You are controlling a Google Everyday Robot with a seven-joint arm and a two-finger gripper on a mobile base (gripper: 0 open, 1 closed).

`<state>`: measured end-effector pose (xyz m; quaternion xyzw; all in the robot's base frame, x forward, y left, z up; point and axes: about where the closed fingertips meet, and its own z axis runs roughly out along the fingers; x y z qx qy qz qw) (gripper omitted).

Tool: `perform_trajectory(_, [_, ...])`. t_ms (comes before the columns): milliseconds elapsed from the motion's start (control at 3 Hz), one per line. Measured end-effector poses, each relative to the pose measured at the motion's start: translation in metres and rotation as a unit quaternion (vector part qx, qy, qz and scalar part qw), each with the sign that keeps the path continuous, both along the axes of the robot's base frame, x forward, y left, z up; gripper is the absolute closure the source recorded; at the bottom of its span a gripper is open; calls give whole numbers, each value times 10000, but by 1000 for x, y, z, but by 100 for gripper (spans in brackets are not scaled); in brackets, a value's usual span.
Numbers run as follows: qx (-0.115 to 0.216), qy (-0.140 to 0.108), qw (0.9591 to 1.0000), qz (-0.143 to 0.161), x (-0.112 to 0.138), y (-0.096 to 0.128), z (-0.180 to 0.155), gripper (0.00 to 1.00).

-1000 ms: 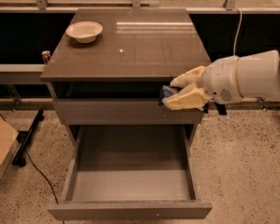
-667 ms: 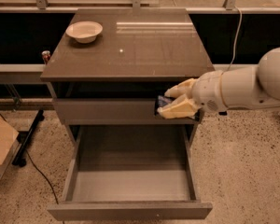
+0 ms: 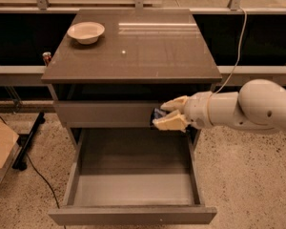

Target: Place rxbar blueberry into middle drawer

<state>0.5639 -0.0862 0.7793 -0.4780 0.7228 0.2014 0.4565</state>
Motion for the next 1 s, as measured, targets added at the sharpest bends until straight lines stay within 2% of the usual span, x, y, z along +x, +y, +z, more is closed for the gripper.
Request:
perform_trajectory(333, [187, 78, 9998, -13, 0, 5, -21, 100])
perform_trajectory(667, [413, 391, 9983, -144, -3, 7, -75, 100])
perform_trajectory(1000, [663, 722, 9947, -309, -7, 14, -142, 100])
